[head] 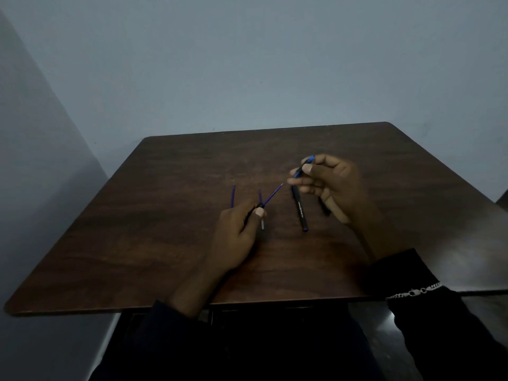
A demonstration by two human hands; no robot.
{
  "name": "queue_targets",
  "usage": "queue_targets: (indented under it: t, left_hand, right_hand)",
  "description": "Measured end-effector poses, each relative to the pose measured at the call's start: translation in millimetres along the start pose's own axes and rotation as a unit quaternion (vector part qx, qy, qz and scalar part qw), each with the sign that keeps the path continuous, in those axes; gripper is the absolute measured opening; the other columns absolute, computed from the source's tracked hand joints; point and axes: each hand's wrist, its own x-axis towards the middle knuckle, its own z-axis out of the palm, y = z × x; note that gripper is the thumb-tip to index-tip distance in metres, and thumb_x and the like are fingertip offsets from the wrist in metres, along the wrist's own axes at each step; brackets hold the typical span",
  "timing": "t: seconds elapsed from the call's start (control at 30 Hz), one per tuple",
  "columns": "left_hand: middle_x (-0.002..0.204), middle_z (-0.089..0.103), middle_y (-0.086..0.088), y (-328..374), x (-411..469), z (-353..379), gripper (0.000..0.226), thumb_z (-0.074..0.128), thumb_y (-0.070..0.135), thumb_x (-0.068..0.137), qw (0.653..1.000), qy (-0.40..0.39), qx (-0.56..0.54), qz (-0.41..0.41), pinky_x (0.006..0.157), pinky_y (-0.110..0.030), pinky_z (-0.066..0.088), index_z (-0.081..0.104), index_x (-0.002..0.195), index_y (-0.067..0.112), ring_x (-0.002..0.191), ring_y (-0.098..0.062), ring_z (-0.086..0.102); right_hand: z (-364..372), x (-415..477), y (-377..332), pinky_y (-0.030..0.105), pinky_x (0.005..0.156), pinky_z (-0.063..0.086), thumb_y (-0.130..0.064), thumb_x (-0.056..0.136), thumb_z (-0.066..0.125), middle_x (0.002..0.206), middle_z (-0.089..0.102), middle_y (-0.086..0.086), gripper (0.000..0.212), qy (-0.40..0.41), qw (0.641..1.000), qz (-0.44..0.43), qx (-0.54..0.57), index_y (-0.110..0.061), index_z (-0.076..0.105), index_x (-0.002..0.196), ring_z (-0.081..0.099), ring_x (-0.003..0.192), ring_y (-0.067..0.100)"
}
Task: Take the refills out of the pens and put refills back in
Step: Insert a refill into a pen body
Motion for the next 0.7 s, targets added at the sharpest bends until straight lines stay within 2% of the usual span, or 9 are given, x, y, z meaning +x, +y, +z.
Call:
queue_targets:
  t: [0.1,0.27,0.47,0.7]
  left_hand:
    - [0.063,0.055,-0.009,0,0,0,0.033,0.048,0.018,0.106,1.0,-0.003,0.006,0.005,0.058,-0.037,0.04,0.065,0.086,-0.002,0.058,-0.024,0.054]
    - [0.063,0.05,0.005,3,0,0,0.033,0.048,0.018,0.106,1.0,-0.003,0.011,0.006,0.058,-0.029,0.037,0.065,0.086,-0.003,0.056,-0.016,0.05]
    - [0.066,0.058,-0.01,1,0,0,0.028,0.051,0.008,0.108,1.0,-0.008,0.014,-0.002,0.06,-0.034,0.04,0.066,0.088,-0.004,0.06,-0.026,0.055]
    - [0.068,0.061,-0.006,0,1,1,0.034,0.047,0.021,0.107,1.0,-0.019,0.012,-0.004,0.059,-0.034,0.043,0.068,0.089,0.0,0.06,-0.02,0.058]
  right_hand:
    - [1,0,5,0.027,0.064,0.062,-0.011,0.094,0.066,0.102,0.079,0.019,0.006,-0.016,1.0,0.006,0.008,-0.012,0.071,0.096,0.079,0.093,0.033]
    - [3,-1,11,0.028,0.065,0.063,-0.01,0.095,0.067,0.107,0.078,0.02,0.007,-0.039,0.999,0.011,0.003,-0.011,0.071,0.102,0.078,0.096,0.032]
    - [3,-1,12,0.027,0.067,0.063,-0.011,0.096,0.069,0.109,0.078,0.02,0.007,-0.051,0.999,0.01,-0.009,-0.013,0.073,0.101,0.078,0.097,0.032]
    - [9,-5,13,0.027,0.068,0.062,-0.009,0.096,0.068,0.108,0.078,0.019,0.007,-0.078,0.996,0.01,-0.043,-0.01,0.071,0.103,0.078,0.098,0.033]
